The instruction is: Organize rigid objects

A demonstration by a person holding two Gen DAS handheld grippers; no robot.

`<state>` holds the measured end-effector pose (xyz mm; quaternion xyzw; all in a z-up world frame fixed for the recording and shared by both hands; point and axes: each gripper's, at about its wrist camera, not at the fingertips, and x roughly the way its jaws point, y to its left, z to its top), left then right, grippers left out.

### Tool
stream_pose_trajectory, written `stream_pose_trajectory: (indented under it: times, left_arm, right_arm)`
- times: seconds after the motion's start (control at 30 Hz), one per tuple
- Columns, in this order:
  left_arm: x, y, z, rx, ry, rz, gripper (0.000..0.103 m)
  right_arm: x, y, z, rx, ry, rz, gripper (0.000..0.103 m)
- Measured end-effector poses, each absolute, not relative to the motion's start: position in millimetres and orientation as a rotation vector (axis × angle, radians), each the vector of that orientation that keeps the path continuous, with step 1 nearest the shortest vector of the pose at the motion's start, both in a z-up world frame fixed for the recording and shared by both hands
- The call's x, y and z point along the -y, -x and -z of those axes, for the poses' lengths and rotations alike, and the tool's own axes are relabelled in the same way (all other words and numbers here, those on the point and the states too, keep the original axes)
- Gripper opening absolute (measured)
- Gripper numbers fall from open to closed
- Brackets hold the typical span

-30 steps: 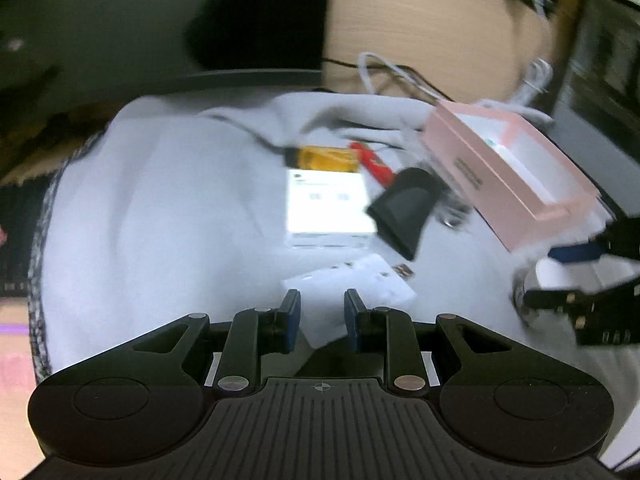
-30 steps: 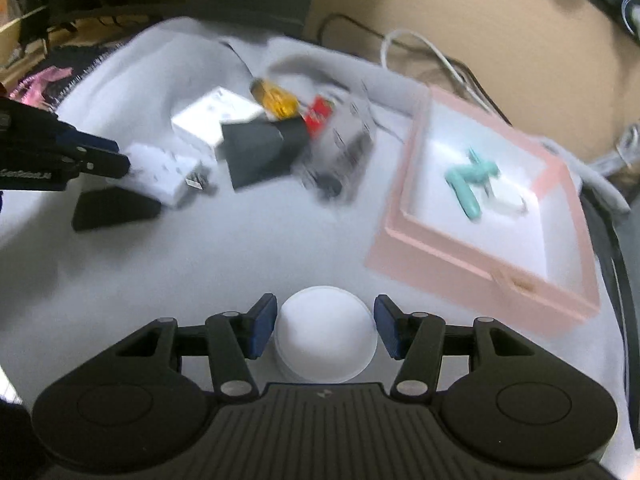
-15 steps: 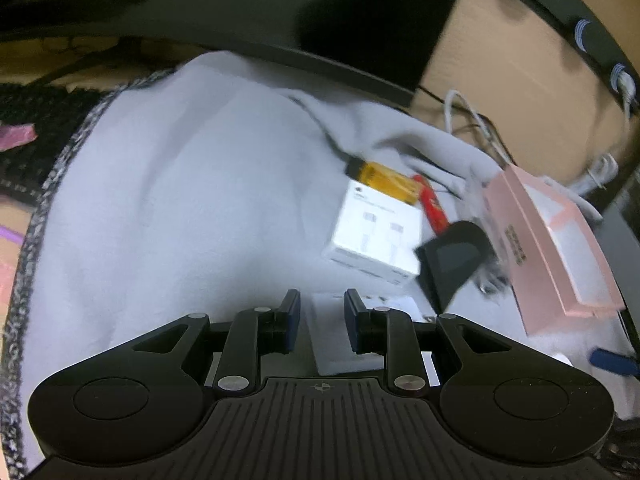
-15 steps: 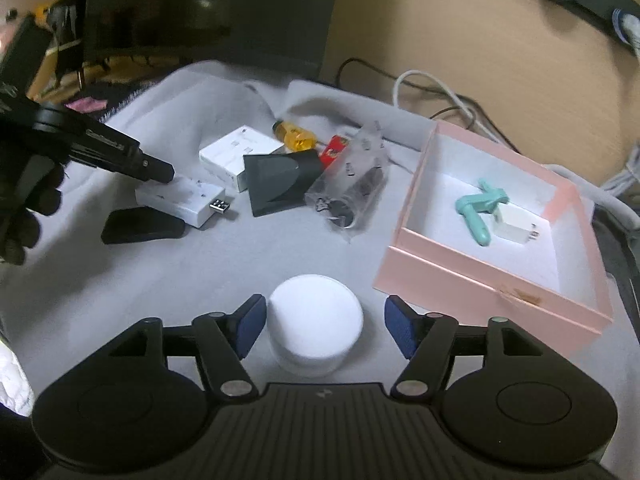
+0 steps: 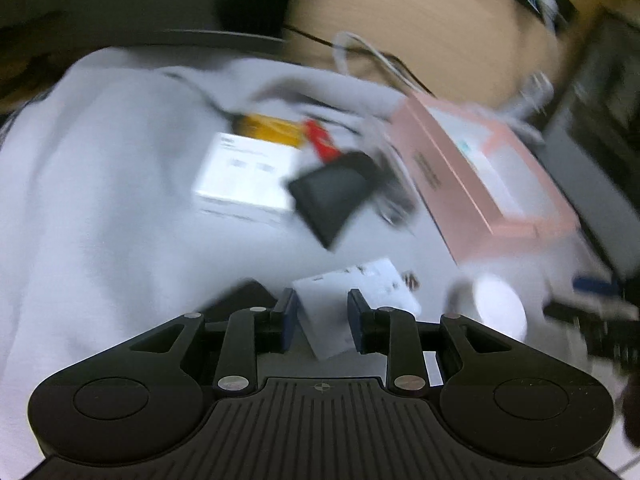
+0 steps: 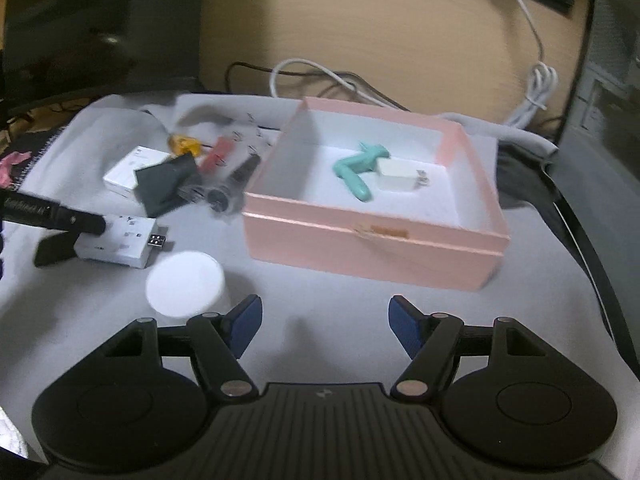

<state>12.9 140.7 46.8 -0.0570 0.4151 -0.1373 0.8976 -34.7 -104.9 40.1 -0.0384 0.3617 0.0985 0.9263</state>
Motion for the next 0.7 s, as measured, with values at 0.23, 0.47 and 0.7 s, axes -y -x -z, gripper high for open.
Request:
stream_pose_trajectory:
  times: [0.23,0.47,0.7]
  left_arm:
    - [-104.6,17.8,-49.3,-0.803,-0.141,0.368,0.039]
    - [-82.2,31.6,-39.5,-0.868,-0.253,0.512,0.045]
    - [-86.4,20.1,-66.6,-0.803,-0.265,0.528,0.045]
  right_arm:
    - [109.8,44.8,-27.2,-0.781,0.084,-0.159,0.071]
    - [110.6,45.7,-13.0,-0.826,0.093,-0.147,0.071]
    - [115.5,48.5,-8.7,-0.833,0.066,-0.132,0.073]
